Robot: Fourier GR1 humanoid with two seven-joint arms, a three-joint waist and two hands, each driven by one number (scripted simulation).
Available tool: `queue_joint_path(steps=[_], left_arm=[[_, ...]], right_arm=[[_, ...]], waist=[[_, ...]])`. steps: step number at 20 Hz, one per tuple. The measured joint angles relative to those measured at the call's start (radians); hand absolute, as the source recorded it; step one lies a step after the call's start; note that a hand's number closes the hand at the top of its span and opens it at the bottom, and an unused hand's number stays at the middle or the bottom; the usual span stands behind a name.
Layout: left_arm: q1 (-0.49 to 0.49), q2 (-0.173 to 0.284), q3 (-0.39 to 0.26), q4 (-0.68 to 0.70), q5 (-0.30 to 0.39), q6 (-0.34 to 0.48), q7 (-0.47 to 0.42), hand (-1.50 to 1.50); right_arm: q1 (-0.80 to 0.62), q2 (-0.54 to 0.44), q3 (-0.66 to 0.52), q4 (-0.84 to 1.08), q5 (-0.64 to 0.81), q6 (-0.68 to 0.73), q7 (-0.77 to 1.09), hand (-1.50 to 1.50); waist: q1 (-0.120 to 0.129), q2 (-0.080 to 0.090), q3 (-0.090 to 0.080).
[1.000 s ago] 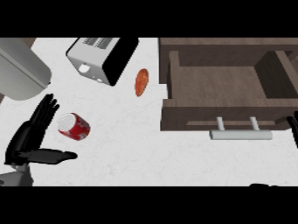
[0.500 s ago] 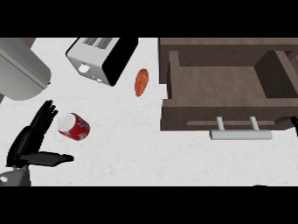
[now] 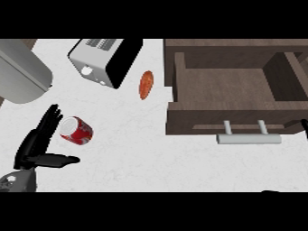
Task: Pick up the can, place it into the drawer and close the drawer
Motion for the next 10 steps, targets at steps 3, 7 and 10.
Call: queue_joint_path(steps=[3, 7, 10], left_arm=[[-0.023, 0.016, 0.007, 0.068, -0.001, -0.004, -0.034, -1.5], [-0.051, 0.023, 0.008, 0.11, 0.006, -0.007, -0.045, -1.5], [-0.085, 0.028, 0.006, 0.172, -0.002, -0.003, -0.076, -1.5]], right_arm=[[-0.017, -0.013, -0.023, 0.015, -0.014, 0.006, 0.0, -1.5], [0.006, -0.014, -0.037, -0.023, -0.041, 0.024, 0.021, -1.5], [-0.009, -0.018, -0.038, -0.031, -0.039, 0.021, 0.05, -1.5]], waist=[[0.0, 0.0, 0.0], [-0.001, 0.0, 0.0], [-0.001, 0.0, 0.0]])
